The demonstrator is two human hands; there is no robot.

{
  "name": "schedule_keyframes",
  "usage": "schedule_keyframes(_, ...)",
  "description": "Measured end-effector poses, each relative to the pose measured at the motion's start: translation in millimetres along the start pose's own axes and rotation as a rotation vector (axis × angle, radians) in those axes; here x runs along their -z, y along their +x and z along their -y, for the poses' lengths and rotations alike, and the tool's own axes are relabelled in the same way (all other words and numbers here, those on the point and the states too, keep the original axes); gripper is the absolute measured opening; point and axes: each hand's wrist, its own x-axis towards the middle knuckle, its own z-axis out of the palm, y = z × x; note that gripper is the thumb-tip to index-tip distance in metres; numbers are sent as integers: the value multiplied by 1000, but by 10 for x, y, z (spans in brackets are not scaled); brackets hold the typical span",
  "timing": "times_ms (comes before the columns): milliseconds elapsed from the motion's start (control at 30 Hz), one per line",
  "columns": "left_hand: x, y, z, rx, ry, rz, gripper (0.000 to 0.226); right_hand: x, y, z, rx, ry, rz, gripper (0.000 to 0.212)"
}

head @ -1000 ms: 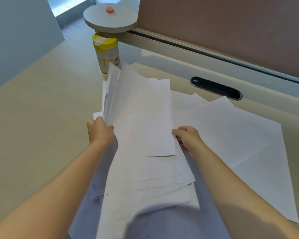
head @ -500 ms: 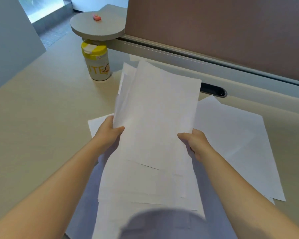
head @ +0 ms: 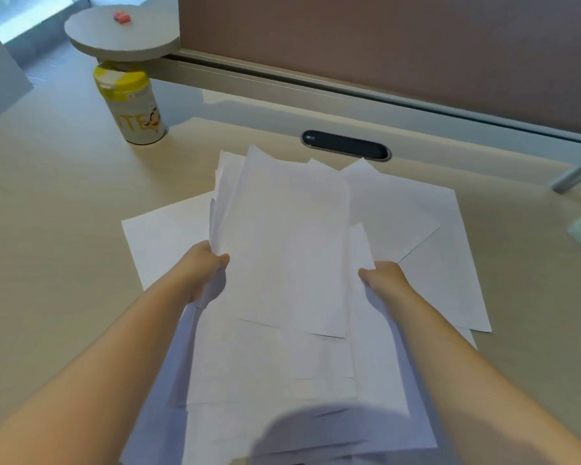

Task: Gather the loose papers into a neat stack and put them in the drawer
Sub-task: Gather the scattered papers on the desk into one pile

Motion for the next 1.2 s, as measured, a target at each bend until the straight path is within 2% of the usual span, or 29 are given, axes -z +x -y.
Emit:
schedule_keyframes(133,10,-67,-40,-91,-44,-10,34,-30,-2,67,10,200,-154,36)
schedule_keyframes(233,-35,-44,-134,-186,-77,-17,33,8,9,99,-7,350,-211,31)
schedule_keyframes(300,-125,11,-201,-233,-4,-40,30,-17,2,102,-44,401,-94,29)
schedule_keyframes(400,-286,131,-248,-218,224,-84,21,-51,-56,81,-127,498,106,47)
schedule_keyframes(467,-369,177,-259,-186,449,-114,12,-78,-66,52,-89,473,167,54)
schedule_keyframes(533,-416,200,-282,-224,543,-163,11,-68,-33,40,8,417,76,32)
schedule_keyframes(567,-431,217,-302,-270,507,-162,11,-50,-30,49,45,439,12,26)
schedule_keyframes(600,-441,222,-336,-317,427,-139,7,-29,-25,66,68,479,-45,25)
schedule_keyframes(633,-446,225,-380,-353,345,-115,13,0,-21,87,83,506,-103,24)
schedule_keyframes(700,-446,265,-483,-370,252,-61,35,52,5,126,63,514,-231,22)
schedule_keyframes(767,-464,359,-557,-346,314,-42,46,115,34,121,5,488,-308,30)
schedule_keyframes(867,-508,476,-605,-266,657,-91,51,165,90,95,-35,367,-328,28)
schedule_keyframes(933,-529,506,-607,-258,750,-126,50,179,106,96,-60,337,-340,17)
schedule_keyframes(1100,-475,586,-607,-283,689,-79,50,164,84,199,-72,515,-329,38)
schedule_keyframes(1200,-373,543,-574,-221,657,-155,45,114,71,231,-92,483,-353,36)
